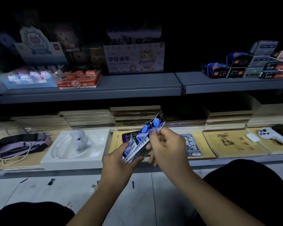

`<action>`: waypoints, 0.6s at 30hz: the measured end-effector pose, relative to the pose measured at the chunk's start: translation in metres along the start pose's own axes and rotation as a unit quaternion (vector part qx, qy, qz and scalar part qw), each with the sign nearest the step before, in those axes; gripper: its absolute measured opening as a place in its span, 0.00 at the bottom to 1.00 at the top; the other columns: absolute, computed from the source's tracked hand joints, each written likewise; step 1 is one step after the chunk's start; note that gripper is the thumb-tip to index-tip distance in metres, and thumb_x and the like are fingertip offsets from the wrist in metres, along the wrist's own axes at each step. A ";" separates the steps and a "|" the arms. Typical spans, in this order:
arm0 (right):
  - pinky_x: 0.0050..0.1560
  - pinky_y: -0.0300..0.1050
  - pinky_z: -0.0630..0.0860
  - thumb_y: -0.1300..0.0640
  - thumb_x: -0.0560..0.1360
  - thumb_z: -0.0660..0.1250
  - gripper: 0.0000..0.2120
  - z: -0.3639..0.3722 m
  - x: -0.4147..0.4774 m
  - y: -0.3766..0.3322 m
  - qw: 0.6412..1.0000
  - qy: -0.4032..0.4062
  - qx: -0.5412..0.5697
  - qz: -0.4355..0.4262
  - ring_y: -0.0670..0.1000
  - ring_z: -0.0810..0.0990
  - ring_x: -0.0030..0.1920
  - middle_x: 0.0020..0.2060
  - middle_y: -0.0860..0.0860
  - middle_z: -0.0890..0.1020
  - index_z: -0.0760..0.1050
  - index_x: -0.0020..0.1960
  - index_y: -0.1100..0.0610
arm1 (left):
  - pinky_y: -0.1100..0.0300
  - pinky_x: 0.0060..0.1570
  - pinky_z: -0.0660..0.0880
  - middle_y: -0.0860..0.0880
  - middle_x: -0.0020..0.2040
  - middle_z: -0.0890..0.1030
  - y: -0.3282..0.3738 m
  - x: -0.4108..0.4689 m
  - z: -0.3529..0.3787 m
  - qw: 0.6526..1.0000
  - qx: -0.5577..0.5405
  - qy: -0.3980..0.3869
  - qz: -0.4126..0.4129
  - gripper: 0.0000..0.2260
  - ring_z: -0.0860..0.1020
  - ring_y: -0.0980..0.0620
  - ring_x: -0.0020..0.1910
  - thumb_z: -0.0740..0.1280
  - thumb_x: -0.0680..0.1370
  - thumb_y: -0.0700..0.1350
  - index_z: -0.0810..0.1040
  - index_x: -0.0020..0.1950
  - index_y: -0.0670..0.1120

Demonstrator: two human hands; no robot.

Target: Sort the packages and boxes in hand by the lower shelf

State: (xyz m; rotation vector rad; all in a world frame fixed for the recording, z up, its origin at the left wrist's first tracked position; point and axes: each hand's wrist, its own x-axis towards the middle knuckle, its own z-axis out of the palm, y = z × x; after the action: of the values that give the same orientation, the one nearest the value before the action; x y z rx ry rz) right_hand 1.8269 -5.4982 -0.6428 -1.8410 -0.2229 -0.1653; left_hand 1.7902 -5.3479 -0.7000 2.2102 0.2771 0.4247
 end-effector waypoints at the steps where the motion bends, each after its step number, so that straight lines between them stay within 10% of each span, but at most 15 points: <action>1: 0.25 0.47 0.76 0.54 0.81 0.66 0.12 0.001 0.000 0.000 1.000 -0.005 -0.021 -0.010 0.52 0.80 0.23 0.31 0.53 0.82 0.75 0.41 0.59 | 0.66 0.45 0.80 0.60 0.49 0.85 0.000 0.000 0.000 1.000 -0.001 0.000 0.000 0.22 0.82 0.61 0.46 0.80 0.68 0.55 0.80 0.60 0.56; 18: 0.20 0.53 0.75 0.58 0.83 0.65 0.15 -0.019 0.010 -0.011 0.987 0.093 0.127 -0.027 0.59 0.77 0.20 0.28 0.58 0.79 0.73 0.41 0.65 | 0.73 0.35 0.76 0.59 0.48 0.84 -0.004 0.005 -0.001 0.989 -0.117 -0.021 -0.086 0.22 0.82 0.57 0.46 0.81 0.67 0.53 0.78 0.58 0.56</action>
State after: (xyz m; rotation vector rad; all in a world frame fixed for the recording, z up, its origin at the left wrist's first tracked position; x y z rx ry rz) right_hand 1.8336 -5.5133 -0.6249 -1.5568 -0.1558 -0.3309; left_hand 1.7938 -5.3436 -0.7013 1.9447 0.3733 0.2999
